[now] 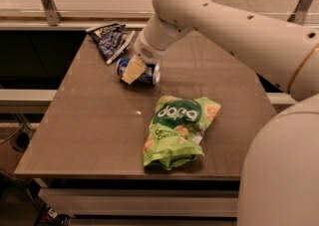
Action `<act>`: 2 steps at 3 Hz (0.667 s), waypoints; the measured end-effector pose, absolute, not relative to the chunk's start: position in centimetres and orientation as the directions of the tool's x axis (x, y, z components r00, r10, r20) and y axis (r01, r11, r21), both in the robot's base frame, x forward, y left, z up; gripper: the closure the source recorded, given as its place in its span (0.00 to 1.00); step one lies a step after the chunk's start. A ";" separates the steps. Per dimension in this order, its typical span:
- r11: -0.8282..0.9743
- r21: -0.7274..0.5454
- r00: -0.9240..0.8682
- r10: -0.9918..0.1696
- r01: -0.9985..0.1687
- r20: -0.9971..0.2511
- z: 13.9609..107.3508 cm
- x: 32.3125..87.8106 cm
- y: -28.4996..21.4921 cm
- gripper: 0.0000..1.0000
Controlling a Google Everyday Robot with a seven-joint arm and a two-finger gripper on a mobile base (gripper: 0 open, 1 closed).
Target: Knock pepsi can over
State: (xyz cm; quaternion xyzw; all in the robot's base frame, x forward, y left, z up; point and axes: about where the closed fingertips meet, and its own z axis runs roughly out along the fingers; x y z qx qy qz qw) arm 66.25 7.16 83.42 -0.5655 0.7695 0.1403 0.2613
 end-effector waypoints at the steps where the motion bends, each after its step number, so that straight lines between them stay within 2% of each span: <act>1: 0.321 -0.080 -0.224 -0.797 -0.944 -0.561 83.7 66.3 7.2 1.00; 2: 0.318 -0.078 -0.223 -0.798 -0.945 -0.560 83.6 66.2 7.3 0.82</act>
Offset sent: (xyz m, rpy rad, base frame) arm 0.0000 0.0000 0.0031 -0.0002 0.0001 0.0000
